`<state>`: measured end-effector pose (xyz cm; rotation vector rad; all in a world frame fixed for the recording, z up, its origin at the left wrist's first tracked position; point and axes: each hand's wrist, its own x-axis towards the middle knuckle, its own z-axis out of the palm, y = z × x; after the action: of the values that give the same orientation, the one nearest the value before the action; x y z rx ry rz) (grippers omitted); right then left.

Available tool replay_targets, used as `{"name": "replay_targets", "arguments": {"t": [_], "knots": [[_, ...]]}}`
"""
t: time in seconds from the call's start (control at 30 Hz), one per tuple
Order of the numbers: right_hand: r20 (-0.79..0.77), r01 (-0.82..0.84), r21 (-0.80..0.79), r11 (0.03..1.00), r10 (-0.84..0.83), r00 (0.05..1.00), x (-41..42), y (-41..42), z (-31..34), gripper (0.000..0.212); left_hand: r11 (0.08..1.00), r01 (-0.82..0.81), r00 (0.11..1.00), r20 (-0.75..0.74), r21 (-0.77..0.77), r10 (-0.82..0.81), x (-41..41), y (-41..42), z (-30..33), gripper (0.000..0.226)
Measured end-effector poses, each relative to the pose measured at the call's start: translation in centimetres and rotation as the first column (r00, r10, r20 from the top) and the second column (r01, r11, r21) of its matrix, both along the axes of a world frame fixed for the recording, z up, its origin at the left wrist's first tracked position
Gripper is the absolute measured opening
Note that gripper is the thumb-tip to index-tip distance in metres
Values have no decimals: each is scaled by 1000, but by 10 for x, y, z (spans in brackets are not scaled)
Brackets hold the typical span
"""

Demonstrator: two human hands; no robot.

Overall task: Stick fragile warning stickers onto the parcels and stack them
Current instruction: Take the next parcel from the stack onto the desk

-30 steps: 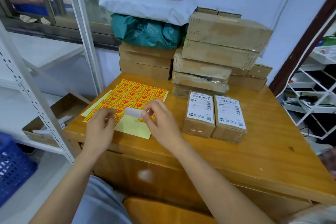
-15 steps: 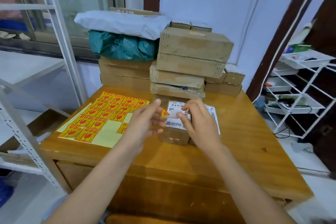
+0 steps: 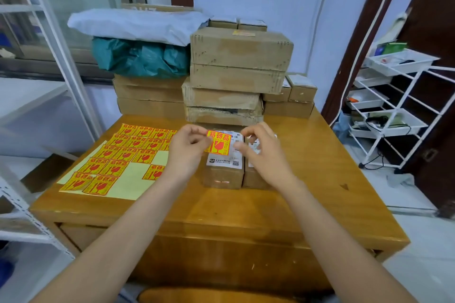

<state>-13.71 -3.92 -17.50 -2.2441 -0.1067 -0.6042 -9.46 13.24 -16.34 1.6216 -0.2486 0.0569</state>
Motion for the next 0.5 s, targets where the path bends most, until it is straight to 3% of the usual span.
{"name": "replay_targets", "arguments": {"t": [0.1, 0.33, 0.5], "knots": [[-116, -10, 116, 993, 24, 993, 17, 1, 4, 16, 999, 20, 999, 27, 35, -21, 6, -6, -6, 15], [-221, -28, 169, 985, 66, 973, 44, 2, 1, 18, 1000, -15, 1000, -16, 18, 16, 23, -12, -18, 10], [-259, -4, 118, 993, 35, 965, 50, -2, -8, 21, 990, 40, 999, -3, 137, -40, 31, -12, -22, 15]]}}
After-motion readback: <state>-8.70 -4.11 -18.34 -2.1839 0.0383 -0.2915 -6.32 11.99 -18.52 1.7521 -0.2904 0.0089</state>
